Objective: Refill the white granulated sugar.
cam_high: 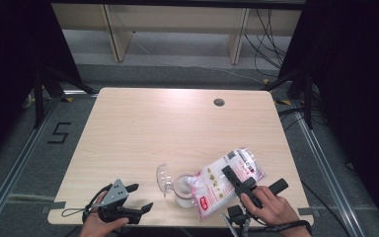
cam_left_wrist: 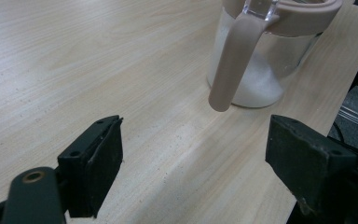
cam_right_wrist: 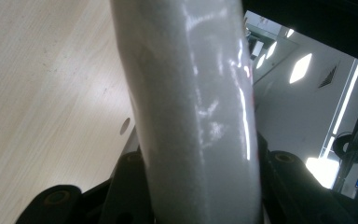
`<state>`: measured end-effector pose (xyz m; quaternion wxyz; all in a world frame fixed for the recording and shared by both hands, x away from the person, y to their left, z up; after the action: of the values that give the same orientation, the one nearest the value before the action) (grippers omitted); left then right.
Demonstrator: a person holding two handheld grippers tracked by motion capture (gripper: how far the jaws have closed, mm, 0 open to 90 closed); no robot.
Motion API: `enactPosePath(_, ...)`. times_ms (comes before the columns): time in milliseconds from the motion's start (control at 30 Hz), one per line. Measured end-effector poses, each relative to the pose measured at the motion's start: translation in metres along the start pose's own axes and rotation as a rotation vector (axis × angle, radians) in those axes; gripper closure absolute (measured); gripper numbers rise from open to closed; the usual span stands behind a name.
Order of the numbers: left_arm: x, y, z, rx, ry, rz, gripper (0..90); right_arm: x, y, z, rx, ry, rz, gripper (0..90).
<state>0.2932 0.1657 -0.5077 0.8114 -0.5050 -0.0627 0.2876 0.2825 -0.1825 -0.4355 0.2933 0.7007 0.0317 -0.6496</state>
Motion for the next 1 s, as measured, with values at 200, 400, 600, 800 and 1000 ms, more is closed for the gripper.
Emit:
enactPosePath(200, -0.0002, 0.0000, 0.0003, 0.005, -0.005, 0.000, 18.4, -0.0002, -0.0001, -0.0004, -0.004, 0.001, -0.002, 66.4)
enactPosePath(400, -0.0004, 0.0001, 0.0004, 0.005, -0.007, 0.005, 18.4, 0.0001, 0.0009, -0.0016, -0.014, -0.003, -0.006, 66.5)
enactPosePath(600, -0.0001, 0.0002, -0.0002, -0.002, -0.001, 0.006, 18.4, 0.0016, 0.0012, -0.0010, -0.008, -0.007, -0.030, 66.6)
enactPosePath(800, -0.0002, 0.0001, -0.0002, -0.003, 0.000, 0.007, 18.4, 0.0014, 0.0013, -0.0018, -0.012, -0.024, -0.038, 66.9)
enactPosePath(1000, -0.0001, 0.0000, 0.0000, -0.001, 0.000, 0.001, 18.4, 0.0035, 0.0023, -0.0014, -0.004, -0.026, -0.084, 67.2)
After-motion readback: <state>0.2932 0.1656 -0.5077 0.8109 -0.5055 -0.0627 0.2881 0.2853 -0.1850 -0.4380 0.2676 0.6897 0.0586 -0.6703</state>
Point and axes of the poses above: each handheld gripper's, and its own axes: z roughly backward along the jaws, y roughly out of its underside, x roughly to its left, the point moved 2 cm from there along -z, roughly forward along the jaws, and after that the axes turned 10 degrees about y, right-handed, at the moved point
